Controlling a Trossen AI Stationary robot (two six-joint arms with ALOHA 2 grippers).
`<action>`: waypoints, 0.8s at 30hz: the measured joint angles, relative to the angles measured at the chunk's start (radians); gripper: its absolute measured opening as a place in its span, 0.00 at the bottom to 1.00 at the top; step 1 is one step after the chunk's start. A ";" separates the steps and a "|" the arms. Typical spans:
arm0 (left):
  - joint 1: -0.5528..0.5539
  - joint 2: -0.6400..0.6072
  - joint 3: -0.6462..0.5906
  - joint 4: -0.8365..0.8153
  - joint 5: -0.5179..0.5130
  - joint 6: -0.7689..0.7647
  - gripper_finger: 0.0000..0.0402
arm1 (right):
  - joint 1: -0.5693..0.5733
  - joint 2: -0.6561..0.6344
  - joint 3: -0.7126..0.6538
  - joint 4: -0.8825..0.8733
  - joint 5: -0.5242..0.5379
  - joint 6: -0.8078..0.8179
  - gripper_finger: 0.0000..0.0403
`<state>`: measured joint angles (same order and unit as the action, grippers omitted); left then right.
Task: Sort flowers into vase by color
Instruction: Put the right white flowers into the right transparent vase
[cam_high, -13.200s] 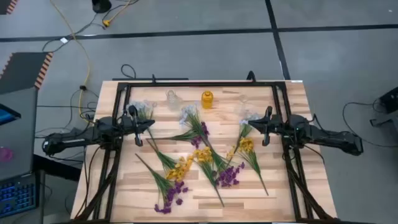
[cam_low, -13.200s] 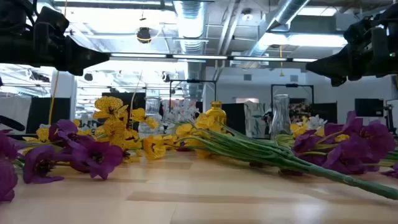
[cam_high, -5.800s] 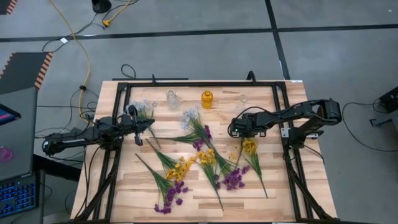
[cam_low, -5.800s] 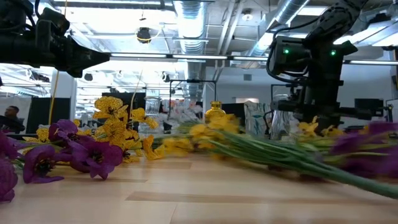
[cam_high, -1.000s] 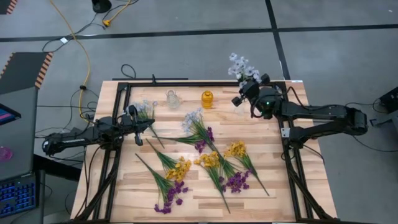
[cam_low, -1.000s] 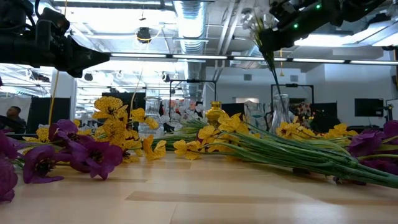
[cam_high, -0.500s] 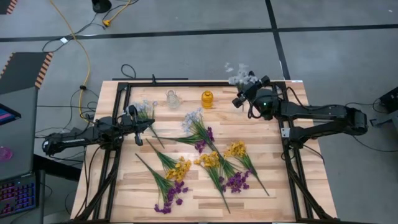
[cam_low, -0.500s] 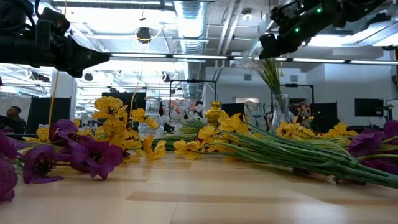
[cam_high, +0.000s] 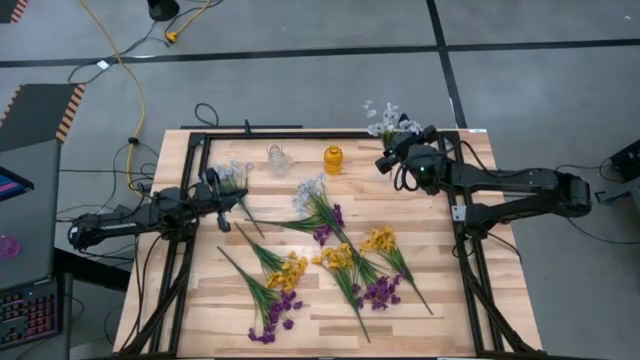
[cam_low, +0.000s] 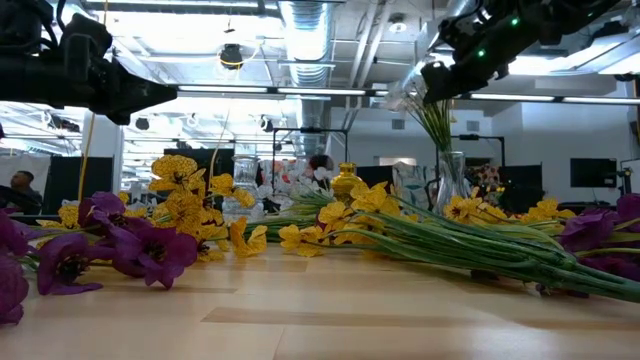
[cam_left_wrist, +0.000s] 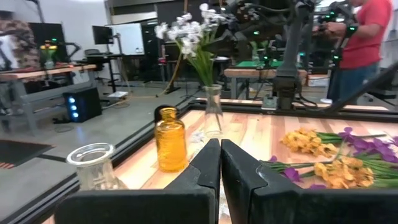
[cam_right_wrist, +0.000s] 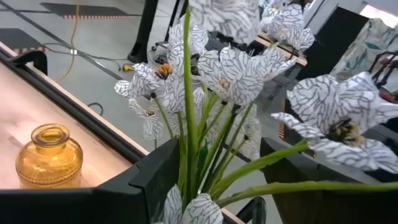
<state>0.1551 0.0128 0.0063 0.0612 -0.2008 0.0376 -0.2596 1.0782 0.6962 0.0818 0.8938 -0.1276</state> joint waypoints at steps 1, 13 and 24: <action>0.000 0.000 0.000 0.001 -0.006 -0.001 0.03 | 0.006 0.000 0.000 0.000 0.001 0.000 0.62; 0.000 0.000 0.000 0.004 -0.024 -0.050 0.23 | 0.090 -0.084 0.000 -0.057 0.000 0.018 0.62; 0.000 0.000 0.000 0.005 -0.024 -0.054 0.30 | 0.168 -0.166 0.000 -0.171 -0.001 0.031 0.62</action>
<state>0.1551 0.0131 0.0063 0.0662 -0.2245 -0.0162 -0.0916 0.9122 0.6964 -0.0893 0.8932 -0.0971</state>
